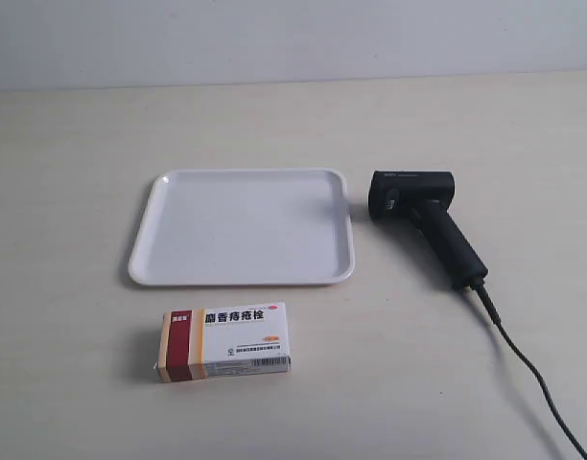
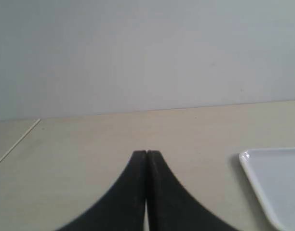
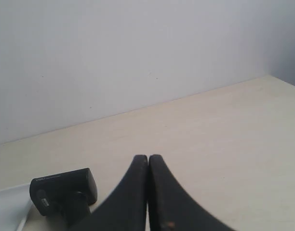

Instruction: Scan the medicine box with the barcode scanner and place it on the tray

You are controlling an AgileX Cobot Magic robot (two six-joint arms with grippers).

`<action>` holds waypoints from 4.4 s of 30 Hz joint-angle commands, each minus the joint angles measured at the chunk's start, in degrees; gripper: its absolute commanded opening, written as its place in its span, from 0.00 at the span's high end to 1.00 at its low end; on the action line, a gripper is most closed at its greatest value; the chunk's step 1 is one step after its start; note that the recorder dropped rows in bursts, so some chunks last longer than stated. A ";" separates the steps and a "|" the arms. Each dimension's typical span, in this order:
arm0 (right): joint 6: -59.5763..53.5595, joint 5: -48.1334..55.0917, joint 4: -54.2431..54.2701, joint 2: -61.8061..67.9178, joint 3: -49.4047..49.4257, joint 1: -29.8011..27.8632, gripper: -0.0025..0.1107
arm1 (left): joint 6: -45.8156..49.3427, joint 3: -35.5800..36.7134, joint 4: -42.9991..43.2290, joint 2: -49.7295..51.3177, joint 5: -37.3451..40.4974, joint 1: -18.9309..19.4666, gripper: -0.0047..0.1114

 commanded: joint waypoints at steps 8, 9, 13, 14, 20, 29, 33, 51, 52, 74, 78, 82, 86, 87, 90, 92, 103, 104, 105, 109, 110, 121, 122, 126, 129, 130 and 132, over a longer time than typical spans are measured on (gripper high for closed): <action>-0.14 -0.64 0.13 -0.33 0.25 -0.33 0.98 | 0.13 0.17 -0.42 -0.39 -0.16 0.08 0.95; -0.14 -0.64 0.13 -0.33 0.25 -0.33 0.98 | 0.13 0.17 -0.42 -0.39 -0.16 0.08 0.95; -0.14 -0.64 0.13 -0.33 0.25 -0.33 0.98 | -0.60 0.17 -1.29 -0.39 -1.22 0.08 0.95; -0.14 -0.64 0.13 -0.33 0.25 -0.33 0.98 | -3.15 0.17 -3.31 -0.39 -1.74 0.08 0.95; -0.14 -0.64 0.13 -0.33 0.25 -0.33 0.98 | -23.09 0.17 -10.61 -0.39 -16.34 0.08 0.95; -0.14 -0.64 0.13 -0.33 0.25 -0.33 0.98 | -13.27 -6.79 -6.94 15.66 -16.80 -0.03 0.96; -0.14 -0.64 0.13 -0.33 0.25 -0.33 0.98 | -16.02 -8.99 0.12 35.02 -16.11 -2.47 0.96; -0.14 -0.64 0.13 -0.33 0.25 -0.33 0.98 | -48.33 -27.62 48.39 83.98 -10.98 -46.44 0.96; -0.14 -0.64 0.13 -0.33 0.25 -0.33 0.98 | -50.48 -28.18 48.26 84.09 -6.64 -46.56 0.96; -0.14 -0.64 0.13 -0.33 0.25 -0.33 0.98 | 49.41 -36.49 -44.06 86.73 6.04 -45.08 0.49; -0.14 -0.64 0.13 -0.33 0.25 -0.33 0.98 | 55.59 -36.34 -41.63 90.18 6.19 -45.08 0.09; -0.14 -0.64 0.13 -0.33 0.25 -0.33 0.98 | 59.93 -36.34 -41.63 93.86 2.40 -45.08 0.06; -0.14 -0.64 0.13 -0.33 0.25 -0.33 0.98 | 63.65 -36.34 -41.63 99.33 -2.15 -45.08 0.10; -0.14 -0.64 0.13 -0.33 0.25 -0.33 0.98 | 63.83 -36.34 -41.63 100.02 -2.04 -45.08 0.15; -0.14 -0.64 0.13 -0.33 0.25 -0.33 0.98 | 63.83 -36.47 -41.63 100.91 -3.03 -45.08 0.53; -0.14 -0.64 0.13 -0.33 0.25 -0.33 0.98 | 63.83 -36.47 -41.49 100.35 -4.25 -45.08 0.74; 2.84 -6.00 17.79 -0.33 0.25 -0.33 0.98 | 66.56 -42.15 -26.21 87.97 5.40 -34.02 0.96; 2.84 -6.67 17.79 -0.33 0.25 -0.33 0.98 | 68.94 -43.20 -28.14 88.64 7.61 -31.80 0.96; 2.84 -7.61 17.68 -0.33 0.25 -0.33 0.98 | 72.60 -43.99 -32.12 89.58 8.45 -29.69 0.96; 0.56 -10.58 16.49 -0.33 0.25 -0.33 0.98 | 100.46 -46.67 -56.64 94.16 16.85 -23.94 0.96; -0.94 -11.25 16.49 -0.33 -0.45 -0.33 0.98 | 108.21 -47.22 -64.19 95.25 21.07 -22.58 0.96; -17.61 -3.41 23.45 45.29 -17.52 5.03 0.98 | 120.69 -48.71 -72.25 97.59 24.47 -19.09 0.96; -21.41 -3.41 26.01 51.24 -19.22 7.67 0.97 | 120.69 -48.98 -71.82 97.59 24.86 -19.09 0.96; -26.16 -7.24 27.17 70.64 -25.86 17.04 0.85 | 120.69 -50.23 -70.82 98.00 26.60 -19.09 0.96; -28.64 -11.70 27.06 81.68 -30.46 19.72 0.64 | 120.69 -51.52 -70.82 99.82 27.11 -19.09 0.96; -30.20 -11.81 27.06 84.96 -32.32 20.15 0.56 | 120.69 -52.01 -70.82 100.59 27.11 -19.09 0.96; -32.54 -10.92 26.93 89.97 -36.01 20.47 0.40 | 120.69 -53.01 -70.82 102.28 26.99 -19.09 0.96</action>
